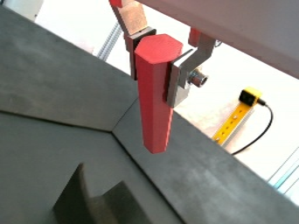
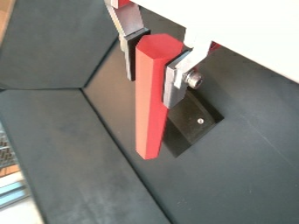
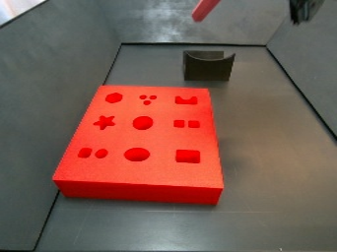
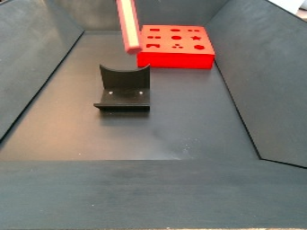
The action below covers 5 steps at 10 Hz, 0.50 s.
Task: Pick up the hexagon object. Move up. Place the hexagon object on the fixture. Regrasp the hexagon object. Move to above the board. Insert the hexagon object.
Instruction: Move to above the board.
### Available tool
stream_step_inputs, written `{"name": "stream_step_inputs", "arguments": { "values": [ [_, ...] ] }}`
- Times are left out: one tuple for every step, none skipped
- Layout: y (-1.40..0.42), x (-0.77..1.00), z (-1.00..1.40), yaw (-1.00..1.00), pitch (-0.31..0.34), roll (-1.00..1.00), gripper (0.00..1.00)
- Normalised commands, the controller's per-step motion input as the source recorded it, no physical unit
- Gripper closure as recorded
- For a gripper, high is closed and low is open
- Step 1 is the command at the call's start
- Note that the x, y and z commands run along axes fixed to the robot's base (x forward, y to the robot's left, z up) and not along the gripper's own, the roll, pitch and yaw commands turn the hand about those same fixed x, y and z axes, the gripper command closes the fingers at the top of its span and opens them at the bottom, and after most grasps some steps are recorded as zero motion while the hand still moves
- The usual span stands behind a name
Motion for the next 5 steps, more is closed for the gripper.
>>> {"name": "stream_step_inputs", "arguments": {
  "values": [
    [-0.02,-0.01,0.76,-0.01,-0.005,-0.03,1.00],
    [-0.02,-0.01,0.53,-0.02,0.021,-0.04,1.00],
    [-0.01,-0.01,0.36,-0.02,0.043,-0.04,1.00],
    [-0.01,-0.01,0.24,-0.01,0.055,-0.05,1.00],
    [-1.00,-0.69,0.36,-0.22,-0.120,-1.00,1.00]
  ]
}}
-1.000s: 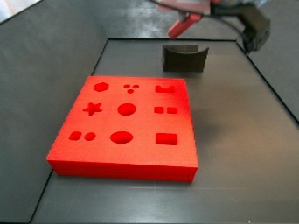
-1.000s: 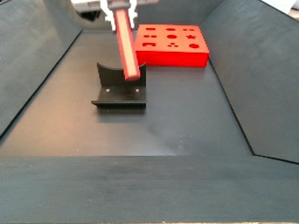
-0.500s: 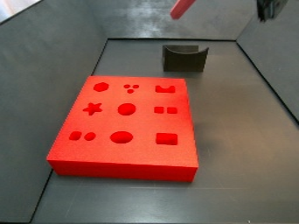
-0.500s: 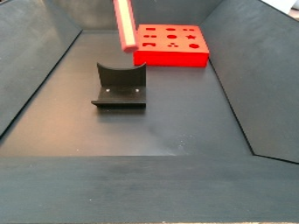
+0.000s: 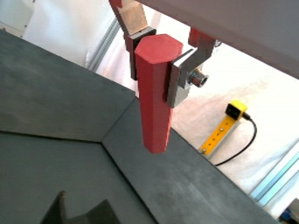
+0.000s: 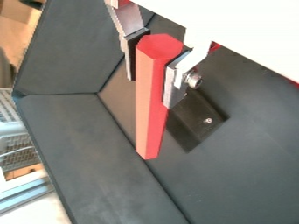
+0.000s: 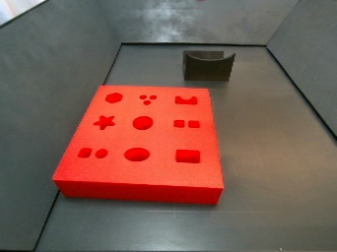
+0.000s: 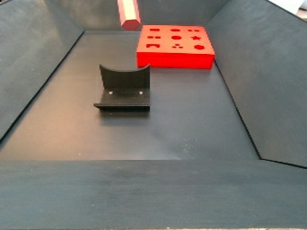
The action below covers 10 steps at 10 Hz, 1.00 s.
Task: Pick up the hexagon object. Move up. Place the hexagon object on the fixture. Regrasp the hexagon object. Move to above the board. Insert the hexagon object.
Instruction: Move to above the board.
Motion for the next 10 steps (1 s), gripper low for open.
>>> {"name": "stream_step_inputs", "arguments": {
  "values": [
    [-1.00,-0.71,0.37,-0.22,-0.129,-1.00,1.00],
    [-1.00,-0.78,0.39,-0.23,-0.138,-1.00,1.00],
    [-1.00,-0.80,0.37,-0.23,-0.139,-1.00,1.00],
    [-1.00,-0.82,0.38,-0.24,-0.130,-1.00,1.00],
    [-1.00,-0.83,0.39,-0.25,-0.118,-1.00,1.00],
    [-0.64,-0.58,0.25,-0.26,-0.100,-1.00,1.00],
    [-0.34,-0.35,0.13,-0.26,-0.084,-1.00,1.00],
    [-0.17,-0.21,0.06,-0.26,-0.061,-1.00,1.00],
    [-0.10,-0.13,0.05,-0.25,-0.047,-1.00,1.00],
    [-0.05,-0.10,0.03,-0.25,-0.040,-1.00,1.00]
  ]
}}
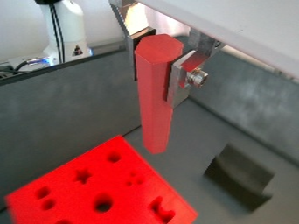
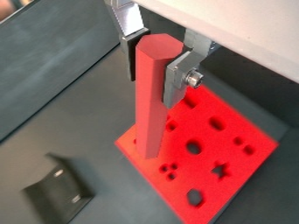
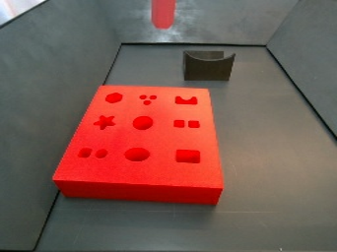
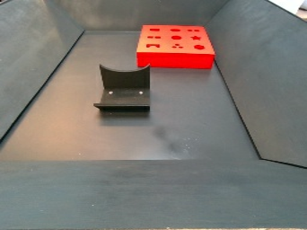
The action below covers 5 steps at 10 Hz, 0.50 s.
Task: Pick up the hexagon object. Move up. Place the hexagon object on the fixture. Regrasp the hexagon object. Move to above the board. Insert the hexagon object.
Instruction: Move to above the board, then insert the hexagon object.
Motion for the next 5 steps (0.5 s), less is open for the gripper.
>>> {"name": "stream_step_inputs", "arguments": {
  "values": [
    [0.01,-0.07,0.01,-0.18,-0.029,-0.80,1.00],
    [0.02,-0.06,0.01,-0.11,-0.025,-0.57,1.00],
    [0.01,-0.05,0.00,-0.06,-0.022,-0.38,1.00],
    [0.01,-0.03,0.00,-0.03,-0.012,-0.22,1.00],
    [0.00,0.00,-0.03,0.00,0.003,0.00,1.00]
  ]
}}
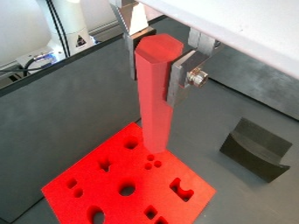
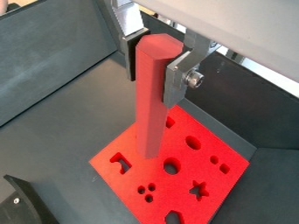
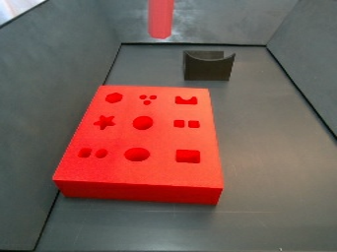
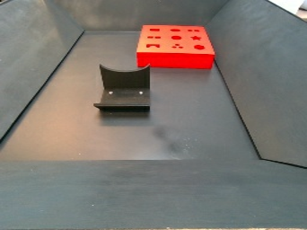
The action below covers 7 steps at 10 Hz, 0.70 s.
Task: Pick up the hexagon object. Move up. Place the hexagon object on the fixture. Regrasp the hexagon object. Move to above the board. Insert the hexagon object.
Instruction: Insert the hexagon object.
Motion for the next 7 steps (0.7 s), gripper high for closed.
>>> {"name": "stream_step_inputs", "arguments": {
  "values": [
    [0.02,0.00,0.00,0.00,0.000,0.00,1.00],
    [0.06,-0.21,-0.09,-0.15,-0.059,-0.01,1.00],
    [0.19,-0.65,-0.17,-0.22,-0.297,-0.17,1.00],
    [0.22,-0.70,-0.21,-0.13,-0.343,-0.23,1.00],
    [0.26,-0.70,-0.25,-0.05,-0.359,-0.28,1.00],
    [0.27,-0.69,-0.26,-0.01,-0.369,-0.30,1.00],
    [0.27,-0.69,-0.26,-0.01,-0.366,-0.30,1.00]
  ]
}}
